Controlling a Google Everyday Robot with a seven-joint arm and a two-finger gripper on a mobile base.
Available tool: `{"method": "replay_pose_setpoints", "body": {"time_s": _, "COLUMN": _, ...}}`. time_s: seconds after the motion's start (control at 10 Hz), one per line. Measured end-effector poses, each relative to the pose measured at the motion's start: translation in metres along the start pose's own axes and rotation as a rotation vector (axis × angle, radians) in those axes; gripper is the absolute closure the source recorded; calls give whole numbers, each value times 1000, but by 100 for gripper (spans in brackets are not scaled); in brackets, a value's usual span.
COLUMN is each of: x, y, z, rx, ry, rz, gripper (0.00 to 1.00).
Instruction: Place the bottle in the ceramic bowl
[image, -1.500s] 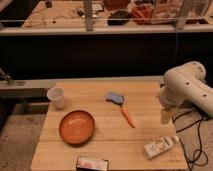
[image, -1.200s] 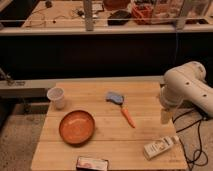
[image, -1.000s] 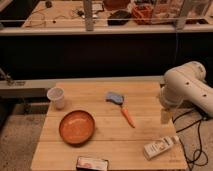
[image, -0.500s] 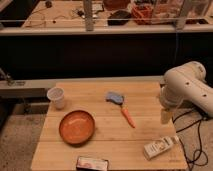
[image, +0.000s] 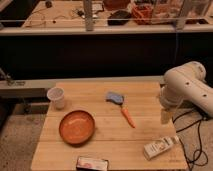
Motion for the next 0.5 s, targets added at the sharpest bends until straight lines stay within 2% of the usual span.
{"method": "replay_pose_setpoints", "body": {"time_s": 0.4, "x": 13, "y": 33, "z": 8, "rx": -28, "ry": -21, "rz": -27, "gripper": 20}}
{"method": "replay_pose_setpoints", "body": {"time_s": 0.5, "x": 13, "y": 34, "z": 8, "rx": -30, "ry": -26, "rz": -35, "gripper": 20}}
